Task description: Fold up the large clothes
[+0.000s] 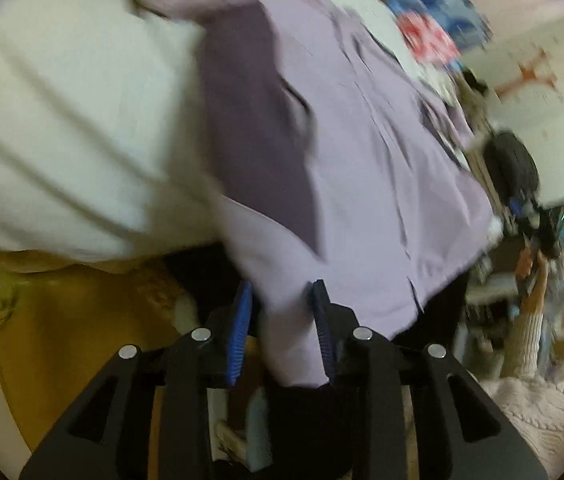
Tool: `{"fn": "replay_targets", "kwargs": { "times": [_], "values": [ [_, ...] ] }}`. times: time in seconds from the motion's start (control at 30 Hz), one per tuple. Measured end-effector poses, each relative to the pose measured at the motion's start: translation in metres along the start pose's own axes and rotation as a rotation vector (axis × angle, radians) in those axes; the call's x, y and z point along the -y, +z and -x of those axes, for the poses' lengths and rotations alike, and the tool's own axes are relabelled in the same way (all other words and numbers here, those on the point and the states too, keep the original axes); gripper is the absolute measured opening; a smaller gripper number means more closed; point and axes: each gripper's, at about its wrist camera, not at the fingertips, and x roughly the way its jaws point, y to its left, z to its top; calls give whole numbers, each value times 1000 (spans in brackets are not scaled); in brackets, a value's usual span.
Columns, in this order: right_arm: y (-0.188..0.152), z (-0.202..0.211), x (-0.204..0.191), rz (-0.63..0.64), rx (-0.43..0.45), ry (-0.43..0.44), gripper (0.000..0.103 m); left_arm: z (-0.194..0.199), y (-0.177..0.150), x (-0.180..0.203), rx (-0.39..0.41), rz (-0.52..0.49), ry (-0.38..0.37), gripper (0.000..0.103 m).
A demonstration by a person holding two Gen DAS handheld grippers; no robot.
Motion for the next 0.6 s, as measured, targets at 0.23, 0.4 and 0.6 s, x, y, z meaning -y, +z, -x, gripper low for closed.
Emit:
{"fn": "replay_targets", "kwargs": {
  "times": [0.23, 0.4, 0.6],
  "values": [
    [38, -131, 81, -293, 39, 39, 83, 63, 55, 4, 257, 45, 77, 66],
    [101, -172, 153, -429, 188, -70, 83, 14, 152, 53, 322, -27, -48, 74],
    [157, -204, 225, -514, 333, -212, 81, -90, 242, 98, 249, -58, -140, 74]
  ]
}}
